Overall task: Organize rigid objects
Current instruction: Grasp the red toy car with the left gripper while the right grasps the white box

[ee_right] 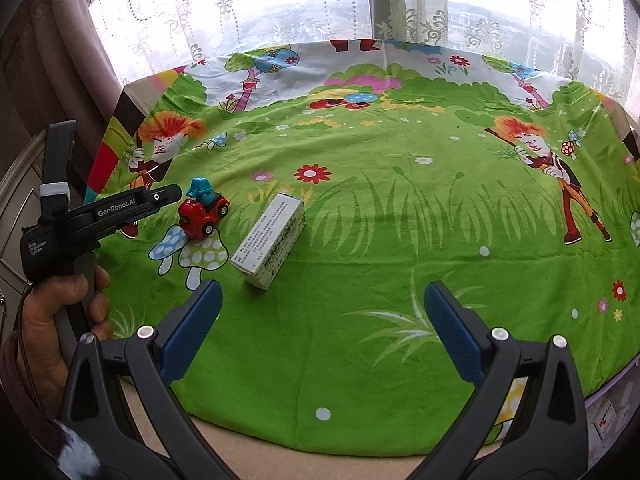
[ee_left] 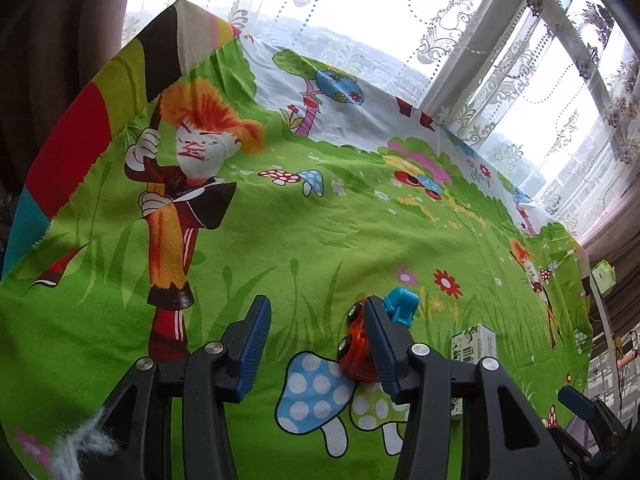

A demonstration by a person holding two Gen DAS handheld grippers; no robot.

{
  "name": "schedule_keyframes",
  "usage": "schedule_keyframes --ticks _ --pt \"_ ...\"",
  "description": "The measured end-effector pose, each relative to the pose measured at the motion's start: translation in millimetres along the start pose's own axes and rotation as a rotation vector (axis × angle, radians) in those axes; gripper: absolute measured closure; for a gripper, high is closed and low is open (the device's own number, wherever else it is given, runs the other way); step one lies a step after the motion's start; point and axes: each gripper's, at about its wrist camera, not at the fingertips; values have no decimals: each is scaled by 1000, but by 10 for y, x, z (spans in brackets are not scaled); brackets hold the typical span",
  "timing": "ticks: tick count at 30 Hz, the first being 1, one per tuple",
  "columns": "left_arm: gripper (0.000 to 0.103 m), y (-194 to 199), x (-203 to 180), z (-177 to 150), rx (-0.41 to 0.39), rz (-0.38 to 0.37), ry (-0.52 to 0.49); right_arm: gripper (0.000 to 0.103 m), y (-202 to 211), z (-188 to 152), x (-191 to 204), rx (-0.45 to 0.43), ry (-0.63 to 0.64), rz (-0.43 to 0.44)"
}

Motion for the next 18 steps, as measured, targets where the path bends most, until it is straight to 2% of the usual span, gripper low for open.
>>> schedule_keyframes --ticks 4,9,13,15,18 --pt "54 26 -174 -35 -2 -46 -75 1 -86 70 149 1 17 3" --pt "54 -95 -403 -113 46 -50 -197 3 -194 156 293 4 23 -2" --pt "54 -206 -425 -136 72 -29 -217 4 -285 201 391 8 30 -20" --pt "54 -231 -425 -130 72 -9 -229 10 -337 207 421 15 32 -23" --pt "54 -255 -423 -118 78 -8 -240 13 -418 215 421 30 25 -33"
Point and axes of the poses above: each gripper's, at about its wrist camera, not at the fingertips, and y roughly against the way its jaws point, x to its left, z to its top, and after that the axes turned 9 degrees about -z, right-handed
